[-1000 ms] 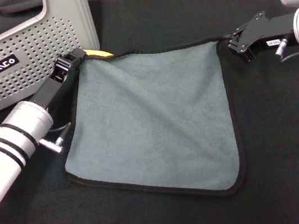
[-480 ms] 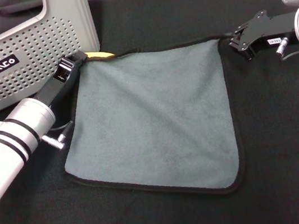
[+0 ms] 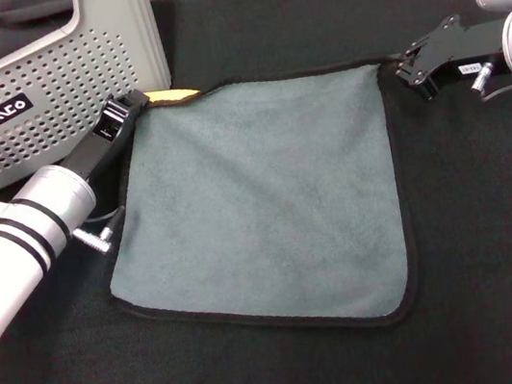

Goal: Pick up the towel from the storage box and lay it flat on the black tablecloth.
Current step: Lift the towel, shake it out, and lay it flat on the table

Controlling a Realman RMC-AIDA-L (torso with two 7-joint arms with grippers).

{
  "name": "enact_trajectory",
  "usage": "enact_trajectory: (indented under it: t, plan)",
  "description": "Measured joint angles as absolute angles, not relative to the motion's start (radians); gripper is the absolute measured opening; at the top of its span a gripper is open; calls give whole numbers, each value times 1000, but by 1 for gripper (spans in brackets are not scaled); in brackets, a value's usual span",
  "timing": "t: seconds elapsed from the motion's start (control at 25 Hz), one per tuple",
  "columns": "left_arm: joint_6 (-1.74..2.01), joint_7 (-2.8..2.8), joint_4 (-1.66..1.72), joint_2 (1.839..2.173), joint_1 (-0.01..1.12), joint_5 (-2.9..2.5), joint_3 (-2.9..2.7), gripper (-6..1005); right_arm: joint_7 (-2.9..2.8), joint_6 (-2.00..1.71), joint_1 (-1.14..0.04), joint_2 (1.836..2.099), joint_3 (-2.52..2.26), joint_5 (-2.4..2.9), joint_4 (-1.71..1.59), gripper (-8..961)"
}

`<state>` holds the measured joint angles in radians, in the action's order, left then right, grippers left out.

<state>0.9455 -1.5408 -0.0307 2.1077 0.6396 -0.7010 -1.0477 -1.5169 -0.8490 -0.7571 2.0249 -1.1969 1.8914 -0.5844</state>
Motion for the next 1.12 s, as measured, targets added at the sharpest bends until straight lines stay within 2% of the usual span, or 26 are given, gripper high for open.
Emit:
enact_trajectory:
  t: [0.8,1.12]
  plan:
    - [943,-1537,-34,2108,650,-702,-1048,10,-1520,-841,-756,2026,-1223,1885,-584,52]
    - [1042,-1546,-29,2108,610,-714,-1055,10,-1518,-877,-731,2028,-1236,1883,-640,55]
